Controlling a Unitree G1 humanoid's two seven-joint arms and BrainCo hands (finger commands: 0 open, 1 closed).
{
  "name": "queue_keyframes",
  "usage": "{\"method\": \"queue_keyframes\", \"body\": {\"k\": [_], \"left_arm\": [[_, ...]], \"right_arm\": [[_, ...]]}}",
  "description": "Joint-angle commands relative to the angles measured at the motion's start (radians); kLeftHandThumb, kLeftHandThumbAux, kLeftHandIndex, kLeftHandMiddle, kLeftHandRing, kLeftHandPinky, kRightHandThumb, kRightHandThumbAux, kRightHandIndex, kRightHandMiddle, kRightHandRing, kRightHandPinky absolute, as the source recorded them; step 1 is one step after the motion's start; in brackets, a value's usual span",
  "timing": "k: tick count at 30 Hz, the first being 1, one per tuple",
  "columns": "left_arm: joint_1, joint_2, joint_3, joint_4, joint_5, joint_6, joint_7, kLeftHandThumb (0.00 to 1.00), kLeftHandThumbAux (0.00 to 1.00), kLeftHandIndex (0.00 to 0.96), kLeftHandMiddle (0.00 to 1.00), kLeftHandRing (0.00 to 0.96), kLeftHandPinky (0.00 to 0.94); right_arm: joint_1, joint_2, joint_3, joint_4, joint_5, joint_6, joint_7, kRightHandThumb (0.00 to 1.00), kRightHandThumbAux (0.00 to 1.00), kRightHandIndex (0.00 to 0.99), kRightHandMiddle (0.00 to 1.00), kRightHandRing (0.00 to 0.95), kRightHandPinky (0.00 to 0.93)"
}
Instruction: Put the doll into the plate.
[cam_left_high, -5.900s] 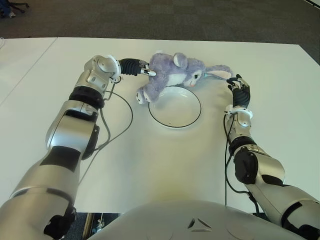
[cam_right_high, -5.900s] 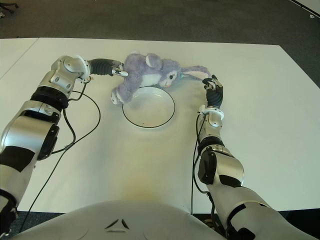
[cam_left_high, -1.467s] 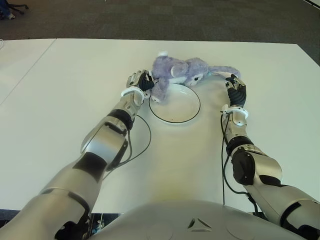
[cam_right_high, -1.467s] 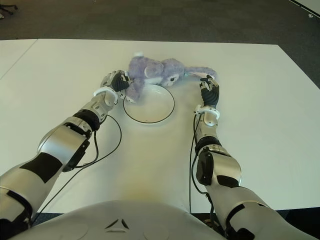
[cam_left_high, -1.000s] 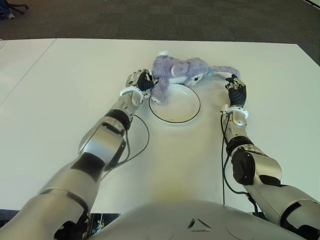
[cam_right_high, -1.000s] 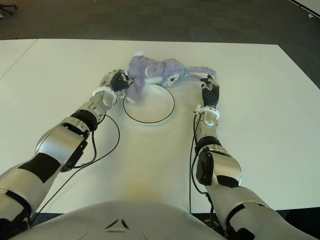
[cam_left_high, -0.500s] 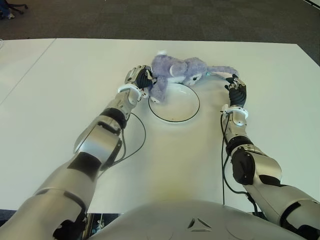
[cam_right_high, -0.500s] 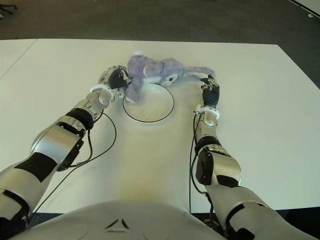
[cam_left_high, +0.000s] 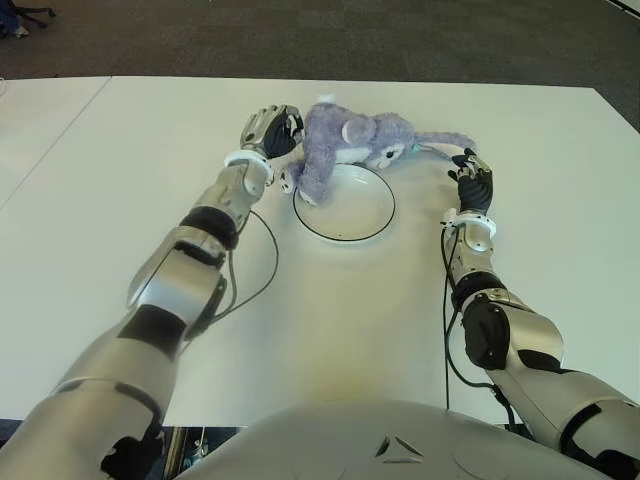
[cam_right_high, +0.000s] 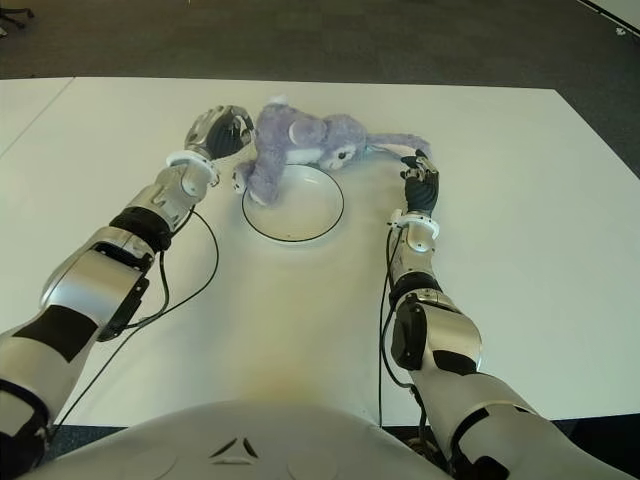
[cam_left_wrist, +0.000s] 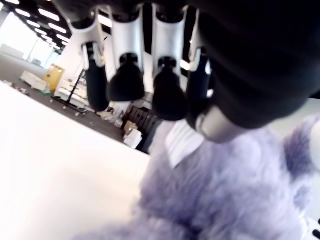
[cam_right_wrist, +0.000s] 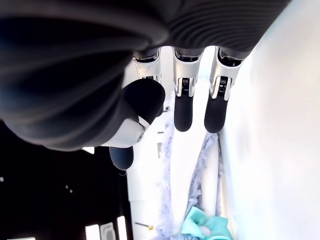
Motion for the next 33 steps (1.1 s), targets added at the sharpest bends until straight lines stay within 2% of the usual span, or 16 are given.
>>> {"method": "queue_keyframes", "body": {"k": [1, 4, 9, 12, 14, 24, 29, 30, 31, 32, 33], "left_arm": [[0.085, 0.034, 0.007, -0.165, 0.008, 0.002, -0.058, 0.747, 0.696, 0.441, 0.832, 0.825, 0.819], [0.152, 0.055, 0.016, -0.316, 0.01, 0.028, -0.075, 0.746, 0.696, 0.441, 0.831, 0.824, 0.82], [0.217, 0.077, 0.031, -0.45, 0.009, 0.056, -0.105, 0.746, 0.696, 0.441, 0.832, 0.826, 0.814], [0.299, 0.112, 0.057, -0.622, -0.001, 0.076, -0.15, 0.746, 0.696, 0.441, 0.832, 0.828, 0.807], [0.325, 0.12, 0.068, -0.681, -0.001, 0.086, -0.169, 0.746, 0.696, 0.441, 0.831, 0.827, 0.802], [0.324, 0.12, 0.095, -0.729, 0.033, 0.084, -0.143, 0.746, 0.696, 0.441, 0.837, 0.829, 0.791], [0.275, 0.115, 0.097, -0.66, 0.078, 0.063, -0.069, 0.744, 0.697, 0.439, 0.894, 0.864, 0.866], [0.273, 0.114, 0.099, -0.659, 0.08, 0.063, -0.066, 0.743, 0.695, 0.441, 0.851, 0.828, 0.811], [0.268, 0.112, 0.103, -0.651, 0.077, 0.06, -0.064, 0.743, 0.695, 0.441, 0.843, 0.822, 0.801], [0.265, 0.11, 0.105, -0.645, 0.076, 0.057, -0.062, 0.742, 0.693, 0.441, 0.808, 0.788, 0.735], [0.26, 0.106, 0.106, -0.631, 0.072, 0.053, -0.056, 0.742, 0.693, 0.441, 0.799, 0.779, 0.718]], "right_arm": [[0.203, 0.108, 0.0, 0.139, 0.005, 0.109, -0.009, 1.0, 0.703, 0.427, 0.122, 0.217, 0.412], [0.205, 0.107, 0.005, 0.139, -0.001, 0.104, -0.014, 1.0, 0.703, 0.428, 0.126, 0.21, 0.414], [0.206, 0.107, 0.007, 0.139, -0.003, 0.104, -0.014, 1.0, 0.703, 0.428, 0.127, 0.208, 0.411], [0.203, 0.107, 0.012, 0.139, -0.008, 0.11, -0.025, 1.0, 0.703, 0.429, 0.128, 0.198, 0.411], [0.202, 0.107, 0.013, 0.139, -0.008, 0.111, -0.029, 1.0, 0.703, 0.429, 0.128, 0.201, 0.412], [0.198, 0.109, 0.015, 0.14, -0.005, 0.117, -0.032, 1.0, 0.703, 0.429, 0.127, 0.218, 0.412], [0.195, 0.111, 0.01, 0.14, 0.002, 0.121, -0.026, 1.0, 0.702, 0.43, 0.123, 0.205, 0.412], [0.195, 0.111, 0.01, 0.14, 0.002, 0.12, -0.026, 1.0, 0.702, 0.43, 0.124, 0.206, 0.412], [0.194, 0.111, 0.01, 0.14, 0.002, 0.12, -0.025, 1.0, 0.702, 0.43, 0.124, 0.206, 0.412], [0.194, 0.112, 0.01, 0.14, 0.002, 0.12, -0.025, 1.0, 0.702, 0.43, 0.124, 0.206, 0.413], [0.193, 0.112, 0.009, 0.14, 0.003, 0.12, -0.024, 1.0, 0.702, 0.43, 0.124, 0.206, 0.413]]}}
